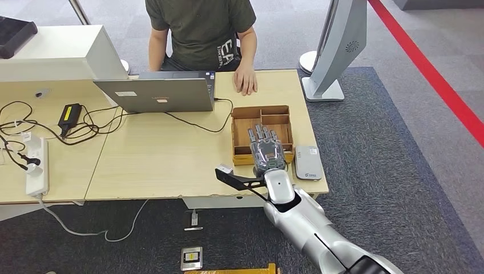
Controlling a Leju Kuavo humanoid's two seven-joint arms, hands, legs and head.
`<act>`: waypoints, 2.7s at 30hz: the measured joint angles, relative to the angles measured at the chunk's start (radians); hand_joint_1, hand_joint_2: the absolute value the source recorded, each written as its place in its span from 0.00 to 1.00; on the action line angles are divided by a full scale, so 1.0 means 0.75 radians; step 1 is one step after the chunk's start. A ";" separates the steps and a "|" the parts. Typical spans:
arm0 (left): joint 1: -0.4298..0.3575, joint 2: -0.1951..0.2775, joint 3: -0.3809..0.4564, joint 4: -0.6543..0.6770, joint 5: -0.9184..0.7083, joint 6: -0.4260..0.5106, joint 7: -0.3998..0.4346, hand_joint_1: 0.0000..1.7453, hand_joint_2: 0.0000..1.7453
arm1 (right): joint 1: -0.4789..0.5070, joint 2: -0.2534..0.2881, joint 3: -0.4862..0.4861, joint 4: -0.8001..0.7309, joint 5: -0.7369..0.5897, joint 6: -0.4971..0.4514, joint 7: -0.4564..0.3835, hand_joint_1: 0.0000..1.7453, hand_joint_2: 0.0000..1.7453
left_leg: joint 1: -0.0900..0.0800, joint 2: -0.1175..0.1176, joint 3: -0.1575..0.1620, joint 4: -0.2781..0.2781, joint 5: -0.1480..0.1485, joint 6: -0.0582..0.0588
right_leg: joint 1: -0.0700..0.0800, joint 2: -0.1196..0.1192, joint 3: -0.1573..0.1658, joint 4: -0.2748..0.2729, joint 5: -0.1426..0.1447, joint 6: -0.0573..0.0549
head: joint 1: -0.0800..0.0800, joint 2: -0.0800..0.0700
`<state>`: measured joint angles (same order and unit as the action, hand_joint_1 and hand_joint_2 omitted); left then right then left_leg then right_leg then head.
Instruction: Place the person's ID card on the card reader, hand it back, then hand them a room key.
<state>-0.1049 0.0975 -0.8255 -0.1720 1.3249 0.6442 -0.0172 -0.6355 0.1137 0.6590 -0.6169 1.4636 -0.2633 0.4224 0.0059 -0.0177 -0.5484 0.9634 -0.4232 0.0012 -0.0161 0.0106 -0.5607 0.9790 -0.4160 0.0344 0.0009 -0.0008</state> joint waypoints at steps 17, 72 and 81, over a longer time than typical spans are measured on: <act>-0.003 -0.024 0.000 0.000 -0.020 0.019 0.049 0.00 0.00 | -0.069 -0.006 0.016 0.071 -0.036 0.001 0.001 0.00 1.00 | 0.000 0.000 0.000 0.000 0.000 0.000 | 0.000 0.000 0.000 0.000 0.000 0.000 | 0.000 0.000; 0.000 0.048 -0.001 0.000 -0.083 -0.122 0.005 0.00 0.00 | 0.027 -0.233 -0.006 -0.128 -0.206 0.049 0.027 0.00 1.00 | 0.000 0.000 0.000 0.000 0.000 0.000 | 0.000 0.000 0.000 0.000 0.000 0.000 | 0.000 0.000; 0.000 0.053 -0.002 0.000 -0.087 -0.124 -0.006 0.00 0.00 | 0.030 -0.228 -0.005 -0.085 -0.229 -0.002 -0.003 0.00 1.00 | 0.000 0.000 0.000 0.000 0.000 0.000 | 0.000 0.000 0.000 0.000 0.000 0.000 | 0.000 0.000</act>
<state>-0.1051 0.1375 -0.8272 -0.1720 1.2594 0.5508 -0.0214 -0.6130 -0.0571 0.6553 -0.6809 1.2922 -0.2648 0.4200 0.0059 -0.0176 -0.5482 0.9636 -0.4232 0.0011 -0.0161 0.0106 -0.5608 0.9790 -0.4158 0.0345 0.0010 -0.0008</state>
